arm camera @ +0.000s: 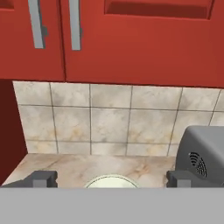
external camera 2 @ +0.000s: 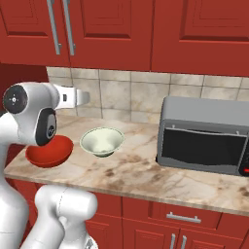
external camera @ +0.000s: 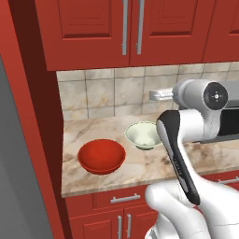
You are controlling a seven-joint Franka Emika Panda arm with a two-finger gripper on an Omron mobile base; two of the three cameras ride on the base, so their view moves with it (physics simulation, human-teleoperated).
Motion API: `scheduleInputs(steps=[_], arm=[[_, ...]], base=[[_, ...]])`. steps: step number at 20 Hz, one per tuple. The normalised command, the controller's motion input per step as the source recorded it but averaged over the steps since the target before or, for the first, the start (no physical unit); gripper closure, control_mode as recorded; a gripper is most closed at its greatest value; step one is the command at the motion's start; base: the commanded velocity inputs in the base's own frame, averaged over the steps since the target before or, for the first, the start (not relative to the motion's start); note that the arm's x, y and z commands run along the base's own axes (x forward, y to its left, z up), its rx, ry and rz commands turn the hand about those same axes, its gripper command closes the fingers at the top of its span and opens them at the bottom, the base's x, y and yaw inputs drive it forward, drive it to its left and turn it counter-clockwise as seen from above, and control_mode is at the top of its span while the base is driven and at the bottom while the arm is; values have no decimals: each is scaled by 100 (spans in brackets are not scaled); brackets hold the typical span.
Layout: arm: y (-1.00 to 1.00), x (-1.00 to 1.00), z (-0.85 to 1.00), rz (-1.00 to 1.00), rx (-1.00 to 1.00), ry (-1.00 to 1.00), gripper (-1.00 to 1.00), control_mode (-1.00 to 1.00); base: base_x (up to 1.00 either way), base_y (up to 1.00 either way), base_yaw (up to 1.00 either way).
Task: Open the cabinet. Pick the bowls from the counter and place them in the cabinet. Then close the cabinet.
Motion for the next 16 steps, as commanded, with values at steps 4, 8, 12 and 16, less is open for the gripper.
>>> scheduleInputs(steps=[4, 8, 12, 16], arm=[[0, 0, 67, -6, -7, 0, -100, -100], [0, -12, 61, -1, -5, -14, -100, -100], [0, -8, 46, 0, 0, -11, -100, -100], [1, 0, 24, 0, 0, 0, -100, -100]], base=[[0, 0, 0], [0, 0, 0], [0, 0, 0], [0, 0, 0]])
